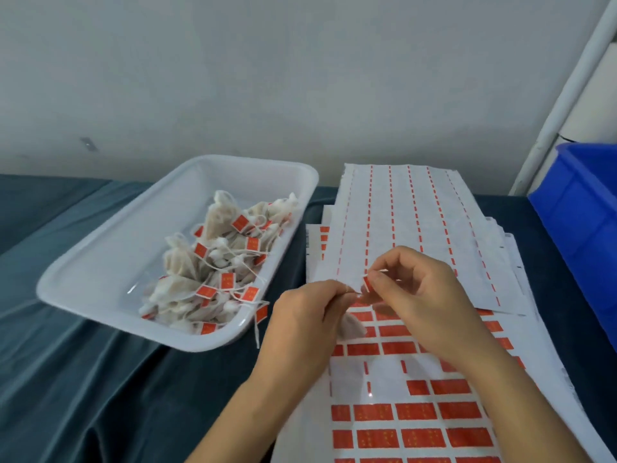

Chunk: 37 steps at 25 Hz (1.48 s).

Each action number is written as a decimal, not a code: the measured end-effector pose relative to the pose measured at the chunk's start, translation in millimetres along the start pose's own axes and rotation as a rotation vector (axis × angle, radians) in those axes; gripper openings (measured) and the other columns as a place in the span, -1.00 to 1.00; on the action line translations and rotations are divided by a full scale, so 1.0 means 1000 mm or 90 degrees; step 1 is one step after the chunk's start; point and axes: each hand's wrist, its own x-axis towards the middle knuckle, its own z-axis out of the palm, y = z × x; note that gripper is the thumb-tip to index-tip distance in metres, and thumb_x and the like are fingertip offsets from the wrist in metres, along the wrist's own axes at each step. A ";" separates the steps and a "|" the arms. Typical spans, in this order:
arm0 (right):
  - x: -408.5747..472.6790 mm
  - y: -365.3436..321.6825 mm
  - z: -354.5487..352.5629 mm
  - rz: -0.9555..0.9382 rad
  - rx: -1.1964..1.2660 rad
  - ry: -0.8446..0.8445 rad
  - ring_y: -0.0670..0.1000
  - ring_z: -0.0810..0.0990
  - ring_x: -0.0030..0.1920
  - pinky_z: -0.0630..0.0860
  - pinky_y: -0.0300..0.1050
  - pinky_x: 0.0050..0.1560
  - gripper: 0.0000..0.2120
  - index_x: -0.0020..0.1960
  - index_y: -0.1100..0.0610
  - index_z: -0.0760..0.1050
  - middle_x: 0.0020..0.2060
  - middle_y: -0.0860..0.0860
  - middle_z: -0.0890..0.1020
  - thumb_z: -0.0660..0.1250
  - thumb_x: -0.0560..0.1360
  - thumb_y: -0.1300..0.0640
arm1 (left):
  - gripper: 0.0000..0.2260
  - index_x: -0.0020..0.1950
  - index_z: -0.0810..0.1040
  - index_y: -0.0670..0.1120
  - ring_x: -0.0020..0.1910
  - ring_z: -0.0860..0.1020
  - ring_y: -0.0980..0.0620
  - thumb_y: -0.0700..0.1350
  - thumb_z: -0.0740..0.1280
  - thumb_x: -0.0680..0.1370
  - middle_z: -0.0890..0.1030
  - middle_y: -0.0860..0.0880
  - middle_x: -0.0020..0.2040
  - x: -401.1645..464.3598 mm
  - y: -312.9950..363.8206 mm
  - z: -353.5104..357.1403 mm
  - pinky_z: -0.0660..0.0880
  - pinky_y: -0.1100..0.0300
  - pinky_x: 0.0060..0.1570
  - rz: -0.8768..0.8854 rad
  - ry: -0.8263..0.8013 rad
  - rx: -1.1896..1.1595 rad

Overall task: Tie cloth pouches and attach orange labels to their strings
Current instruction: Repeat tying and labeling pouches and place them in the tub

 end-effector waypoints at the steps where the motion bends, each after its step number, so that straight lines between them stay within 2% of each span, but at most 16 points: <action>1: 0.004 -0.014 0.005 -0.018 0.011 -0.023 -0.15 0.72 -0.09 0.69 -0.18 -0.09 -0.94 -0.03 -0.16 0.55 -0.13 -0.22 0.70 0.39 0.60 -0.01 | -0.88 -0.01 0.70 0.11 -0.11 0.65 0.29 -0.01 0.37 0.67 0.69 0.22 -0.17 0.001 0.004 -0.012 0.56 0.44 -0.12 0.028 0.056 0.010; 4: 0.023 -0.061 0.024 -0.097 0.077 -0.084 -0.11 0.74 -0.10 0.70 -0.18 -0.12 -0.93 0.00 -0.16 0.54 -0.13 -0.16 0.73 0.35 0.63 0.01 | -0.83 -0.04 0.70 0.03 -0.16 0.65 0.27 0.00 0.33 0.63 0.70 0.18 -0.20 0.011 0.017 -0.054 0.54 0.44 -0.17 0.097 0.191 -0.009; 7: 0.055 -0.103 0.058 -0.136 0.136 -0.109 -0.03 0.75 -0.13 0.70 0.01 -0.07 -0.94 0.00 -0.08 0.55 -0.16 -0.06 0.75 0.32 0.64 0.06 | -0.86 -0.05 0.69 0.02 -0.25 0.64 0.23 -0.08 0.33 0.62 0.68 0.14 -0.28 0.027 0.010 -0.102 0.55 0.32 -0.27 0.065 0.278 0.022; 9: 0.074 -0.120 0.086 -0.146 0.076 -0.119 -0.07 0.73 -0.19 0.68 0.03 -0.10 -0.93 -0.02 -0.08 0.53 -0.20 -0.06 0.73 0.31 0.64 0.06 | -0.84 -0.12 0.61 -0.02 -0.36 0.59 0.13 -0.16 0.34 0.65 0.60 0.13 -0.39 0.034 -0.006 -0.126 0.47 0.25 -0.37 0.002 0.278 0.107; 11: 0.084 -0.122 0.107 -0.132 -0.046 -0.156 -0.14 0.66 -0.24 0.60 -0.08 -0.17 -0.94 -0.01 -0.09 0.52 -0.20 -0.10 0.69 0.31 0.63 0.03 | -0.74 -0.23 0.46 -0.01 -0.43 0.47 0.09 -0.18 0.32 0.66 0.49 0.11 -0.44 0.033 -0.023 -0.134 0.35 0.16 -0.43 -0.075 0.231 0.213; 12: 0.087 -0.123 0.117 -0.124 -0.102 -0.179 -0.15 0.64 -0.24 0.58 -0.11 -0.16 -0.95 0.00 -0.08 0.53 -0.17 -0.12 0.66 0.31 0.62 0.03 | -0.73 -0.25 0.45 -0.02 -0.43 0.45 0.09 -0.16 0.31 0.66 0.49 0.09 -0.42 0.030 -0.030 -0.137 0.34 0.16 -0.43 -0.107 0.206 0.239; 15: 0.089 -0.116 0.124 -0.105 -0.164 -0.209 -0.13 0.63 -0.20 0.60 -0.12 -0.13 -0.94 0.02 -0.08 0.55 -0.13 -0.13 0.65 0.30 0.62 0.03 | -0.88 -0.01 0.64 0.08 -0.23 0.60 0.15 -0.06 0.31 0.64 0.65 0.13 -0.22 0.023 -0.038 -0.137 0.56 0.13 -0.24 -0.140 0.177 0.214; 18: 0.092 -0.120 0.114 -0.108 -0.186 -0.212 -0.15 0.64 -0.18 0.63 -0.15 -0.12 -0.91 0.09 -0.07 0.57 -0.11 -0.15 0.65 0.30 0.63 0.02 | -0.82 0.19 0.65 0.15 -0.01 0.64 0.20 0.02 0.36 0.61 0.71 0.19 -0.01 0.027 -0.031 -0.141 0.59 0.18 -0.06 -0.117 0.183 0.192; 20: 0.092 -0.125 0.101 -0.112 -0.202 -0.210 -0.16 0.64 -0.18 0.63 -0.18 -0.13 -0.88 0.13 -0.08 0.57 -0.10 -0.17 0.65 0.30 0.63 -0.01 | -0.80 0.20 0.64 0.12 0.03 0.63 0.13 0.03 0.34 0.60 0.71 0.17 0.00 0.030 -0.019 -0.141 0.57 0.13 -0.06 -0.092 0.188 0.228; 23: 0.085 -0.130 0.067 -0.112 -0.223 -0.173 -0.17 0.63 -0.14 0.62 -0.16 -0.11 -0.87 0.13 -0.12 0.56 -0.08 -0.18 0.64 0.29 0.62 -0.06 | -0.71 0.13 0.67 0.03 0.03 0.61 -0.04 0.01 0.24 0.52 0.71 0.09 -0.08 0.037 0.008 -0.136 0.53 -0.01 -0.09 -0.006 0.206 0.280; 26: 0.065 -0.127 0.027 -0.097 -0.253 -0.123 -0.15 0.63 -0.08 0.58 -0.22 -0.07 -0.86 0.15 -0.16 0.52 -0.01 -0.19 0.65 0.28 0.63 -0.13 | -0.74 0.08 0.67 0.00 0.08 0.59 -0.06 -0.06 0.24 0.50 0.70 0.07 -0.04 0.040 0.038 -0.112 0.52 -0.02 -0.01 0.094 0.201 0.266; 28: 0.047 -0.117 0.003 -0.051 -0.281 -0.090 -0.14 0.63 -0.08 0.48 -0.35 -0.07 -0.84 0.18 -0.19 0.48 0.04 -0.24 0.64 0.25 0.64 -0.18 | -0.78 0.12 0.66 0.02 0.15 0.61 -0.02 -0.12 0.34 0.51 0.71 0.08 0.06 0.039 0.052 -0.082 0.56 0.00 0.14 0.147 0.165 0.246; 30: 0.026 -0.103 -0.020 0.029 -0.296 -0.067 -0.11 0.64 0.01 0.50 -0.33 0.03 -0.82 0.21 -0.19 0.47 0.10 -0.25 0.62 0.24 0.64 -0.18 | -0.69 0.19 0.64 0.05 0.20 0.61 0.01 -0.15 0.42 0.46 0.70 0.10 0.13 0.033 0.055 -0.047 0.57 0.01 0.22 0.199 0.109 0.206; 33: -0.007 -0.074 -0.048 0.150 -0.316 -0.081 -0.12 0.62 0.09 0.54 -0.20 0.16 -0.86 0.17 -0.10 0.50 0.11 -0.18 0.63 0.24 0.66 -0.09 | -0.55 0.21 0.65 0.09 0.14 0.66 0.08 -0.11 0.51 0.32 0.69 0.15 0.09 0.018 0.048 0.010 0.61 0.13 0.07 0.239 -0.026 0.150; 35: -0.024 -0.052 -0.054 0.228 -0.356 -0.120 -0.08 0.61 0.14 0.51 -0.19 0.15 -0.84 0.19 -0.06 0.49 0.17 -0.11 0.62 0.22 0.67 -0.05 | -0.54 0.10 0.71 0.12 -0.02 0.73 0.11 0.00 0.67 0.22 0.73 0.17 -0.02 0.008 0.044 0.045 0.65 0.15 -0.02 0.249 -0.132 0.171; 37: -0.034 -0.034 -0.052 0.305 -0.391 -0.148 -0.01 0.58 0.26 0.49 -0.08 0.30 -0.73 0.34 -0.02 0.43 0.31 -0.05 0.57 0.19 0.69 -0.07 | -0.46 -0.07 0.77 0.10 -0.15 0.76 0.09 0.15 0.77 0.00 0.76 0.13 -0.12 0.004 0.046 0.071 0.68 0.07 -0.09 0.222 -0.231 0.250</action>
